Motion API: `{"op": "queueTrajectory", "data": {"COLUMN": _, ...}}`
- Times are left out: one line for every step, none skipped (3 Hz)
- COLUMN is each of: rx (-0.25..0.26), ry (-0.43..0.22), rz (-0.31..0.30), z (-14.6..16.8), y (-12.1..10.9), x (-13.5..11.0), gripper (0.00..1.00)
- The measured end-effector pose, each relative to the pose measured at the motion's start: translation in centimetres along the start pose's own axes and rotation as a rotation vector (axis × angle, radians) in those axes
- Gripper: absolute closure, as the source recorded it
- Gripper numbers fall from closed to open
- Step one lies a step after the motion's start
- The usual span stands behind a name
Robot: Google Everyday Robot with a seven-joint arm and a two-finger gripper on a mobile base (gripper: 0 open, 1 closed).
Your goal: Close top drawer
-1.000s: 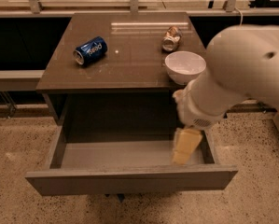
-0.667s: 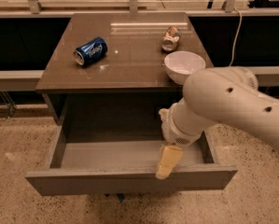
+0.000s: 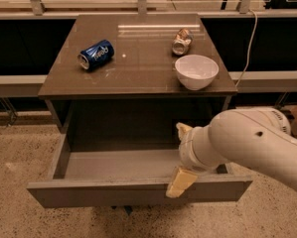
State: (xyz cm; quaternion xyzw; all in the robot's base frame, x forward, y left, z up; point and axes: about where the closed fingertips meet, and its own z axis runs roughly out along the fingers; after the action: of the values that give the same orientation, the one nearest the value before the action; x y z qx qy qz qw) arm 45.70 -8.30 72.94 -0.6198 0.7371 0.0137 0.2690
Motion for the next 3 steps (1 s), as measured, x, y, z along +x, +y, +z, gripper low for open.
{"op": "queueTrajectory", "data": {"rx": -0.074, "ry": 0.038, "rz": -0.025, "z": 2.9, "y": 1.9, "x": 0.0, "gripper": 0.00}}
{"op": "queueTrajectory", "data": {"rx": -0.125, "ry": 0.050, "rz": -0.049, "z": 5.6, "y": 3.8, "x": -0.1, "gripper": 0.00}}
{"op": "queueTrajectory", "data": {"rx": -0.114, "ry": 0.068, "rz": -0.078, "z": 7.1, "y": 4.3, "x": -0.7, "gripper": 0.00}}
